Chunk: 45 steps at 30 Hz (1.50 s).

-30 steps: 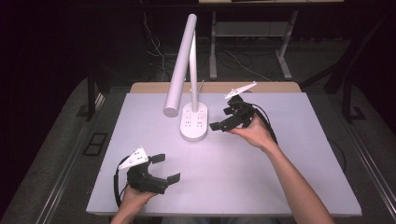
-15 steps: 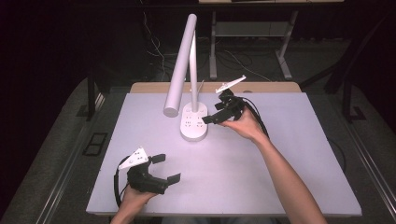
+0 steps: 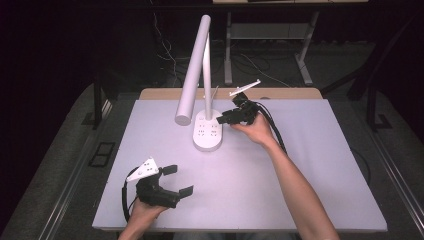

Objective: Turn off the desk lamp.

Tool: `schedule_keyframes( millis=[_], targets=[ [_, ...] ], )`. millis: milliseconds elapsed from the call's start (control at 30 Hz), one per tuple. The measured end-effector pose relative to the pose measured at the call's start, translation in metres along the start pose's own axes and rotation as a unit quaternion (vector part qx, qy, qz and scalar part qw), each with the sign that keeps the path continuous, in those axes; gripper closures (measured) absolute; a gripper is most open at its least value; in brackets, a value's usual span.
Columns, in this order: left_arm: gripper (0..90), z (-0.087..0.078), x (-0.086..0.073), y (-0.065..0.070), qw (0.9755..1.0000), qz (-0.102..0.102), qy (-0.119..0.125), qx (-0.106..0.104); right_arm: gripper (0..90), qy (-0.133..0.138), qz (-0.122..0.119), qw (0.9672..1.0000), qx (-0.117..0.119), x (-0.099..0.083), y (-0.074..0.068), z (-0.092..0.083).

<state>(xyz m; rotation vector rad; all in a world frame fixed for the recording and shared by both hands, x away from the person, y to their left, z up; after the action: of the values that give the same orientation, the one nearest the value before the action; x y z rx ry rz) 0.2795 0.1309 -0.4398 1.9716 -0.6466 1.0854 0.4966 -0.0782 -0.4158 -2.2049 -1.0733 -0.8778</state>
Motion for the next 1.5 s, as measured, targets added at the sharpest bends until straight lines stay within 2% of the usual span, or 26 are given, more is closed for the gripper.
schedule_keyframes(
  millis=[167, 300, 433, 533, 633, 767, 1100, 1267, 1333, 1467, 1500],
  targets=[
    [0.0, -0.001, 0.000, -0.001, 1.0000, -0.004, 0.002, 0.001, 80.3, 0.014, 0.016, 0.9997, 0.013, 0.000, 0.011, 0.007],
    [0.0, 0.001, 0.001, 0.000, 1.0000, -0.006, 0.003, -0.001, 89.9, 0.031, 0.031, 0.9990, 0.005, 0.003, 0.018, 0.013],
    [0.0, 0.000, 0.001, 0.000, 1.0000, -0.003, 0.004, 0.000, 90.0, 0.038, 0.042, 0.9983, -0.010, 0.005, 0.024, 0.020],
    [0.0, -0.001, 0.002, -0.001, 1.0000, -0.005, 0.006, 0.001, 90.0, 0.040, 0.052, 0.9974, -0.031, 0.006, 0.028, 0.024],
    [0.0, -0.001, 0.002, -0.002, 0.9999, -0.007, 0.007, 0.003, 90.0, 0.037, 0.065, 0.9965, -0.039, 0.005, 0.034, 0.028],
    [0.0, -0.001, 0.002, -0.002, 0.9999, -0.006, 0.008, 0.002, 90.0, 0.030, 0.074, 0.9961, -0.037, 0.002, 0.038, 0.036],
    [0.0, -0.001, 0.002, -0.001, 1.0000, -0.005, 0.007, 0.001, 90.0, 0.035, 0.095, 0.9945, -0.027, -0.003, 0.038, 0.051],
    [0.0, 0.000, 0.002, -0.002, 1.0000, -0.005, 0.005, 0.000, 90.0, 0.036, 0.091, 0.9948, -0.028, -0.002, 0.034, 0.058],
    [0.0, 0.000, 0.002, -0.002, 1.0000, -0.004, 0.005, 0.001, 90.0, 0.031, 0.092, 0.9947, -0.035, -0.004, 0.035, 0.061],
    [0.0, 0.000, 0.002, -0.002, 1.0000, -0.004, 0.004, 0.001, 90.0, 0.031, 0.093, 0.9947, -0.032, -0.006, 0.036, 0.064],
    [0.0, 0.000, 0.002, -0.002, 1.0000, -0.004, 0.003, 0.001, 90.0, 0.030, 0.087, 0.9951, -0.035, -0.006, 0.036, 0.064]
  ],
)
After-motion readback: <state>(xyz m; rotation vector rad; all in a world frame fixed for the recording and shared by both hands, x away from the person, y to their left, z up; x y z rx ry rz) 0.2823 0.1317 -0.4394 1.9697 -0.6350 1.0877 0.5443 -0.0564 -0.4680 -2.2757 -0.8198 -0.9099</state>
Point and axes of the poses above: each handheld gripper's, and its own axes: z roughly forward along the jaws, x roughly out of its top, y roughly to its right, the point moved 6 cm from there along z, roughly forward along the jaws, and after that the axes turned 6 degrees about -z, right-handed, at the moved point
